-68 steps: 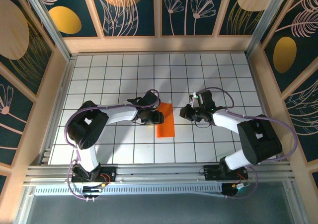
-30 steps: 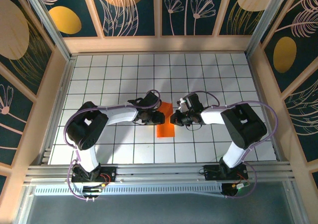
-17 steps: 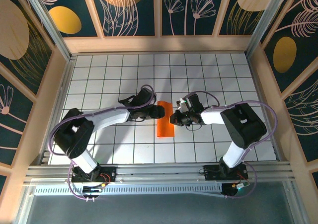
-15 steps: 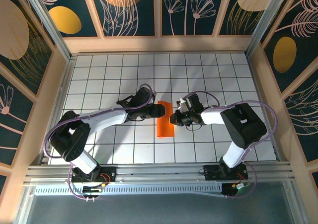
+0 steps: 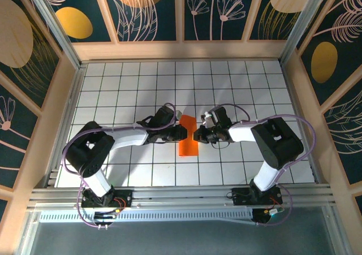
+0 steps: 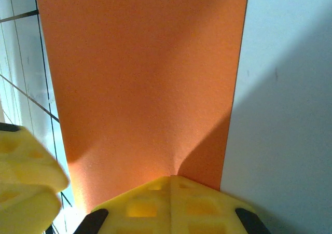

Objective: Fold a paper plane with a square sheet of paper (fold left side to right side)

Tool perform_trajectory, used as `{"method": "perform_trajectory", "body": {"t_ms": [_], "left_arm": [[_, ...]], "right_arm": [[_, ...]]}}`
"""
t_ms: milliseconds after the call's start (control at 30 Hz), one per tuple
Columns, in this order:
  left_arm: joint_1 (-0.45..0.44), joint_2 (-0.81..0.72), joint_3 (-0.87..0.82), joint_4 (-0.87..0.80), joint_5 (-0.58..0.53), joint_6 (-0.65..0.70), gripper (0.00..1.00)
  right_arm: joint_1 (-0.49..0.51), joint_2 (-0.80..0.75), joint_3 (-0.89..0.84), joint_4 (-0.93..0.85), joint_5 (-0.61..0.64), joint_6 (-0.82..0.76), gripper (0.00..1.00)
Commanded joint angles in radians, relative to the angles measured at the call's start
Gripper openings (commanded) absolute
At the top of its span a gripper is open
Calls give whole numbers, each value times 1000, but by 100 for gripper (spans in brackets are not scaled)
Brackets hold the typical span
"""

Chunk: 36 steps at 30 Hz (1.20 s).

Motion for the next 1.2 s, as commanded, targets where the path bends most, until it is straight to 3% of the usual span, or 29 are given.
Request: {"method": "perform_trajectory", "body": {"t_ms": [0, 767, 1167], "left_arm": [[1, 30, -23, 64, 6, 8, 18], [50, 44, -157, 120, -32, 18, 14], [95, -121, -196, 83, -55, 70, 7]], "right_arm": [[10, 60, -37, -137, 126, -39, 0], [10, 67, -42, -170, 157, -54, 0], [10, 55, -41, -168, 150, -56, 0]]}}
